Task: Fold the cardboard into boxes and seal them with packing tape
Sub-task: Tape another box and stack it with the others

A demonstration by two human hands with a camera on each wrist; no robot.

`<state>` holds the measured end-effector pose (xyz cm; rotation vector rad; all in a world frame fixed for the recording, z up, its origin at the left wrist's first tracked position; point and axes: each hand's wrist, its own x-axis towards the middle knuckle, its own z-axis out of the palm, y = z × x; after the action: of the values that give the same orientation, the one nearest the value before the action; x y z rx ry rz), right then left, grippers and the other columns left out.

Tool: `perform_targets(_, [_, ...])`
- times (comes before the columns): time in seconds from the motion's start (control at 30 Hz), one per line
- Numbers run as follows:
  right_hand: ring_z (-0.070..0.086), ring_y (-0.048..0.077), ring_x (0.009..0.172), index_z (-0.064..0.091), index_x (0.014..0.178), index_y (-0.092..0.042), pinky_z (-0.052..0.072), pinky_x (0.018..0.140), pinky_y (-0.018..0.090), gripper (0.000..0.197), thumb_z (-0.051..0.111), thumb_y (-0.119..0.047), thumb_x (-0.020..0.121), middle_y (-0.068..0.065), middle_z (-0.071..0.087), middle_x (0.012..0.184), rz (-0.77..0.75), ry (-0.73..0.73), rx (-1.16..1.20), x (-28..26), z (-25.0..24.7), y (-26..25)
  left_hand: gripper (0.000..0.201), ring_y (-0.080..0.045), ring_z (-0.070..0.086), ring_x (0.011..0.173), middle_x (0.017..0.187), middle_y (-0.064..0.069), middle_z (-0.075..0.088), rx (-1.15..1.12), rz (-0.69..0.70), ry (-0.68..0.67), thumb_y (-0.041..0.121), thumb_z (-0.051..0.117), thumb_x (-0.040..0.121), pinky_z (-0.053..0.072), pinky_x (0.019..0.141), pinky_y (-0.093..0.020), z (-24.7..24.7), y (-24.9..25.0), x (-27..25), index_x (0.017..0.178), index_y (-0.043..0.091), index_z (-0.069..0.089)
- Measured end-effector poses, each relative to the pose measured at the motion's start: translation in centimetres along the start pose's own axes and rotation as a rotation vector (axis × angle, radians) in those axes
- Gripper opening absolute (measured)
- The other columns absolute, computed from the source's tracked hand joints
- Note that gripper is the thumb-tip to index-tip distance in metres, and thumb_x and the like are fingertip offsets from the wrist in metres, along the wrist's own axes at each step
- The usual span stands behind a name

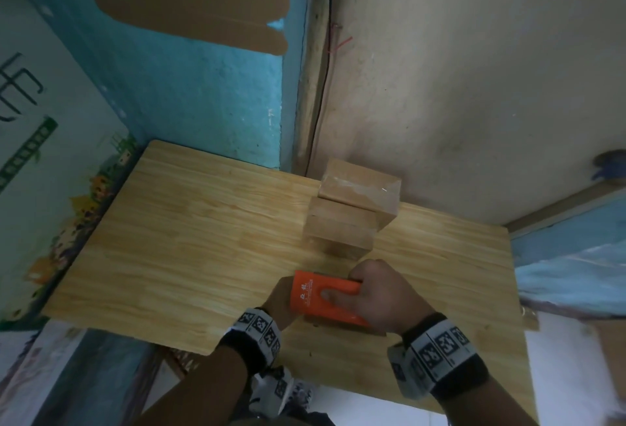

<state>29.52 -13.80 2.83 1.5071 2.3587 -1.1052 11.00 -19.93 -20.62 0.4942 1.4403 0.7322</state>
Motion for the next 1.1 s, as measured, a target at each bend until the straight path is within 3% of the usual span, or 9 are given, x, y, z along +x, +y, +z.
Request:
perform_targets(0.13, [0.069,0.026,0.063,0.073,0.078,-0.013,0.057,0.060,0.046,0.067,0.065,-0.079,0.082,0.010,0.073,0.074,0.008,-0.016,0.015,-0.1,0.0,0.0,0.051,-0.040,0.069,0.104,0.111,-0.008,0.073,0.250,0.006,-0.076,0.049,0.090,0.073,0.061,0.084,-0.048,-2.7,-4.4,3.8,0.115,0.026,0.072])
perform_targets(0.2, [0.070,0.023,0.063,0.074,0.079,-0.015,0.059,0.061,0.044,0.065,0.064,-0.080,0.082,0.008,0.074,0.074,0.009,-0.020,0.022,0.0,0.0,0.1,0.010,-0.021,0.075,0.092,0.097,-0.006,0.076,0.176,-0.003,-0.175,0.030,0.072,0.096,0.062,0.078,-0.033,-1.1,0.5,-1.6,0.103,0.025,0.076])
perform_targets(0.27, [0.070,0.022,0.063,0.074,0.080,-0.016,0.059,0.062,0.045,0.067,0.061,-0.082,0.080,0.007,0.074,0.074,0.004,-0.027,0.023,-0.1,0.0,0.1,0.033,0.005,0.064,0.061,0.066,0.006,0.068,0.209,-0.028,-0.234,0.000,0.049,0.104,0.051,0.063,-0.012,0.2,7.1,-7.5,0.086,0.022,0.066])
perform_targets(0.33, [0.070,0.022,0.062,0.074,0.079,-0.016,0.059,0.062,0.045,0.070,0.059,-0.084,0.079,0.007,0.074,0.074,-0.002,-0.028,0.023,-0.1,-0.1,0.2,0.037,0.004,0.058,0.054,0.054,0.013,0.061,0.288,0.109,-0.278,-0.012,0.048,0.100,0.045,0.057,-0.011,0.6,10.7,-11.3,0.087,0.021,0.057])
perform_targets(0.47, [0.070,0.020,0.062,0.073,0.079,-0.017,0.059,0.063,0.044,0.067,0.060,-0.083,0.081,0.006,0.074,0.073,-0.012,-0.033,0.019,-0.3,-0.2,0.2,0.052,0.011,0.065,0.083,0.095,0.011,0.062,0.428,0.112,-0.385,-0.005,0.071,0.088,0.053,0.075,-0.014,-1.8,7.6,-8.8,0.116,0.034,0.053])
perform_targets(0.57, [0.069,0.021,0.062,0.073,0.077,-0.017,0.058,0.060,0.041,0.065,0.062,-0.081,0.083,0.007,0.073,0.072,-0.013,-0.027,0.016,-0.3,-0.2,0.2,0.107,-0.007,0.060,0.121,0.133,0.002,0.058,0.405,0.137,-0.344,0.032,0.096,0.057,0.056,0.100,-0.038,-1.6,5.8,-8.8,0.143,0.037,0.032])
perform_targets(0.8, [0.069,0.019,0.059,0.073,0.075,-0.017,0.058,0.058,0.040,0.063,0.063,-0.079,0.084,0.006,0.073,0.071,0.014,-0.014,0.009,-0.3,-0.1,0.0,0.136,-0.014,0.060,0.125,0.141,0.000,0.051,0.347,0.306,-0.214,0.017,0.098,0.057,0.056,0.100,-0.042,1.1,5.6,-8.1,0.152,0.048,0.007])
perform_targets(0.97, [0.068,0.020,0.060,0.072,0.076,-0.017,0.054,0.056,0.034,0.060,0.064,-0.076,0.088,0.007,0.072,0.071,0.021,-0.015,0.002,-0.5,-0.3,0.3,0.096,0.015,0.053,0.115,0.136,0.015,0.050,0.540,0.299,-0.350,0.024,0.086,0.080,0.045,0.097,-0.008,1.6,5.7,-7.1,0.153,0.030,0.024])
perform_targets(1.1, [0.070,0.020,0.062,0.071,0.077,-0.019,0.057,0.059,0.036,0.060,0.062,-0.077,0.088,0.004,0.073,0.073,0.027,-0.029,-0.047,-0.7,-1.0,0.5,0.044,0.003,0.056,0.075,0.092,0.016,0.052,0.712,0.275,-0.388,0.028,0.082,0.083,0.051,0.070,-0.011,1.4,5.1,-6.0,0.106,0.037,0.045])
